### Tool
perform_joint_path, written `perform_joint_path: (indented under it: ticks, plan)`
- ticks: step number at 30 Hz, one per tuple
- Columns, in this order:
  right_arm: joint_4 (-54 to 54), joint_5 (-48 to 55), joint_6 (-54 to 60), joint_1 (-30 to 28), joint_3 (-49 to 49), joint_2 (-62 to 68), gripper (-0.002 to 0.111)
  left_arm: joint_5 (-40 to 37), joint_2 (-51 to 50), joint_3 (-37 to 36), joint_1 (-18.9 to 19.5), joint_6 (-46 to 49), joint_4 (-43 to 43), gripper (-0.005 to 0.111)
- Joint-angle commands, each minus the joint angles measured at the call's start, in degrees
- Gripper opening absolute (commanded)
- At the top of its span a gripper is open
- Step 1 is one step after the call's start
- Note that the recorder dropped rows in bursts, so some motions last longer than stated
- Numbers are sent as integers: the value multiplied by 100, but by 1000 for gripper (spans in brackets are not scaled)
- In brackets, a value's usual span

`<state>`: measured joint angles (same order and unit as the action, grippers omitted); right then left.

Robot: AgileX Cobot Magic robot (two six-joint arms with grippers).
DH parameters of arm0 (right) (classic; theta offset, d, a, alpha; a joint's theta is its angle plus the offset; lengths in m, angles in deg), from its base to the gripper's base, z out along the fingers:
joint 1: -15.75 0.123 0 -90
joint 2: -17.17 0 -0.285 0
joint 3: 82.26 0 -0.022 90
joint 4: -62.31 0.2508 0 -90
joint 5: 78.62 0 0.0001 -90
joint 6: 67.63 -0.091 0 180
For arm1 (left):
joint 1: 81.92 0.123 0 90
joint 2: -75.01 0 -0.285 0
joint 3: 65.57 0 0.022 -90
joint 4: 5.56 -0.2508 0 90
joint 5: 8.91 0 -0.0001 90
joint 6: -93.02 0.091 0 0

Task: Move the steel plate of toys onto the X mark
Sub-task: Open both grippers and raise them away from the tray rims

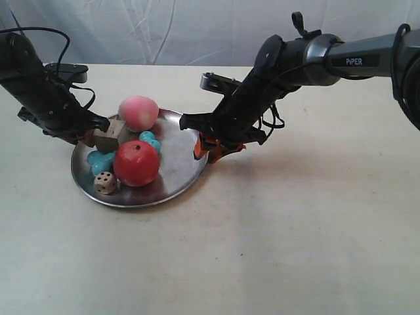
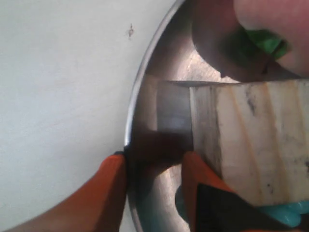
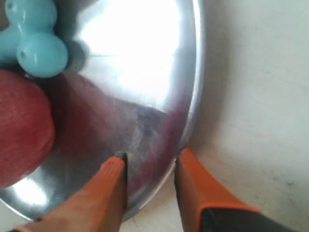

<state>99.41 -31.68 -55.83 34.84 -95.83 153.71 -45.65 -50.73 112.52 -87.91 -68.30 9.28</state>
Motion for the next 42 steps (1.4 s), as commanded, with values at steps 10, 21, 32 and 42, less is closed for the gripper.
perform_joint_path:
  ticks: [10,21,32,42]
  plan:
    - [-1047,293,-474,24,-35,-342,53,-49,367,15,-20,-911,-873,37]
    - [-1621,761,-710,24,-35,-1244,52,-224,1417,15,-20,-1227,-889,13]
    - [-2008,1375,-643,34,236,-2476,0,55,3255,-592,-20,-1064,-630,0]
    - [-2158,-84,-753,34,2523,-5610,0,814,6109,-2110,-31,-1086,-439,0]
